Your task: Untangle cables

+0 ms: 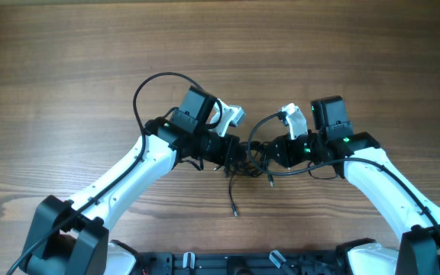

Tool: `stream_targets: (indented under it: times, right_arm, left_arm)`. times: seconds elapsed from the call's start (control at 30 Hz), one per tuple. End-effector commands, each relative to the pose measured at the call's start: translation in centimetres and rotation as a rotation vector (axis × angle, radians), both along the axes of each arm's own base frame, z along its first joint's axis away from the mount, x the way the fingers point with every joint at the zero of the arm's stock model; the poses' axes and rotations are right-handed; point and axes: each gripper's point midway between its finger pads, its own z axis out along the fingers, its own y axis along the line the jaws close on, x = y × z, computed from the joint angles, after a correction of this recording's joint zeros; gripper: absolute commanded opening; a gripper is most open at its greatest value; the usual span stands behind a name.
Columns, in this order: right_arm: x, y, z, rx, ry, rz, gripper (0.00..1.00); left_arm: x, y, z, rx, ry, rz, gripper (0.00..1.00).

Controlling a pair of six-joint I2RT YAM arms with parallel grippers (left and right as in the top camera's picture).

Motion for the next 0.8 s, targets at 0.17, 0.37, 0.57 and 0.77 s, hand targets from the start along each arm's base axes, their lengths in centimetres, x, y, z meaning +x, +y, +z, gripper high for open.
stream_targets:
  times: [0.17,0.37,0.57,0.77]
  right_arm:
    - [0.9,-5.5,-3.4,-0.275,0.112,-0.347,0.04]
    - [-0.7,-13.3,-4.8,-0.59,0.211,-0.813,0.04]
    - [-1.0,-13.3,-4.9,-0.565,0.25,-0.902,0.04]
    - [-1.0,-13.5,-4.8,-0.544,0.266,-0.985,0.04]
  left_arm:
    - [1.2,2.5,-1.7,0.171,-0.069,0.065,0.04]
    - [4.3,11.8,-4.4,0.498,-0.03,0.396,0.04]
    - [6.0,17.0,-4.5,0.496,0.079,0.645,0.04]
    - [5.4,23.1,-4.9,0.497,0.284,0.962,0.04]
